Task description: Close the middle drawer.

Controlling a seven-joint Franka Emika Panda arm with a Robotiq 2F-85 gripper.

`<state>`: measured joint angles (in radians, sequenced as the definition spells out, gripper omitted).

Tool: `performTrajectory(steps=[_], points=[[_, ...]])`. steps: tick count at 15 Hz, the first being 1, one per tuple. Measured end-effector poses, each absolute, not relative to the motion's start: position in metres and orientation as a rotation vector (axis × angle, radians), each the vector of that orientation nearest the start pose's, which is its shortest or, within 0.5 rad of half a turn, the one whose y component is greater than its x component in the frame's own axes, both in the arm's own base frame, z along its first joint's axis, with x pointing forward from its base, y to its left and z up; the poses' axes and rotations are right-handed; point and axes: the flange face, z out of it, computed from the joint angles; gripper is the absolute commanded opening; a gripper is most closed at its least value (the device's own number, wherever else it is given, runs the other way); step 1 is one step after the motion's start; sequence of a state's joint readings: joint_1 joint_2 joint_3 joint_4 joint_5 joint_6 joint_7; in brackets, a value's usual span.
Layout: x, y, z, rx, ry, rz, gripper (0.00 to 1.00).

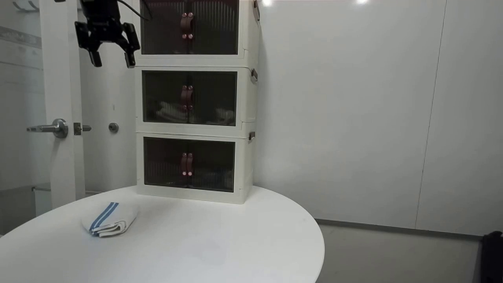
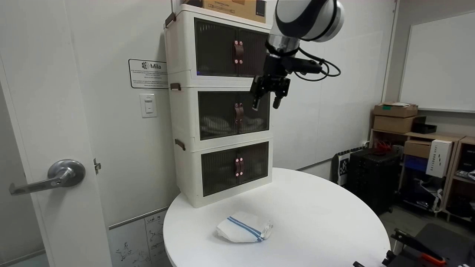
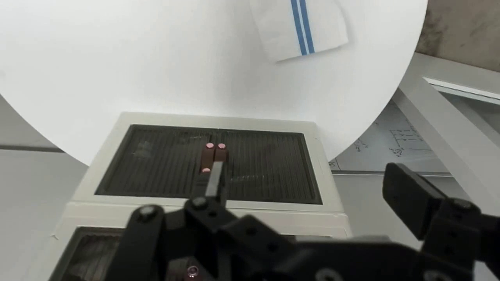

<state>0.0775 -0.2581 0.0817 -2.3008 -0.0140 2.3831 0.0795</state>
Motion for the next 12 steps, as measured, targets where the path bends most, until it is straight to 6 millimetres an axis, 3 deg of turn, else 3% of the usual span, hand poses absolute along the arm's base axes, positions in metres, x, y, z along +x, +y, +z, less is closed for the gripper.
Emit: performTrajectory(steps=[7,9,12], points=[[0.383,0.022,0.499,-3.153,0.117,-0.597,1.0],[0.368,0.017,0.503,-3.153,0.139,-0.621,1.0],[0.365,0.017,0.501,-3.153,0.145,-0.622,1.0]])
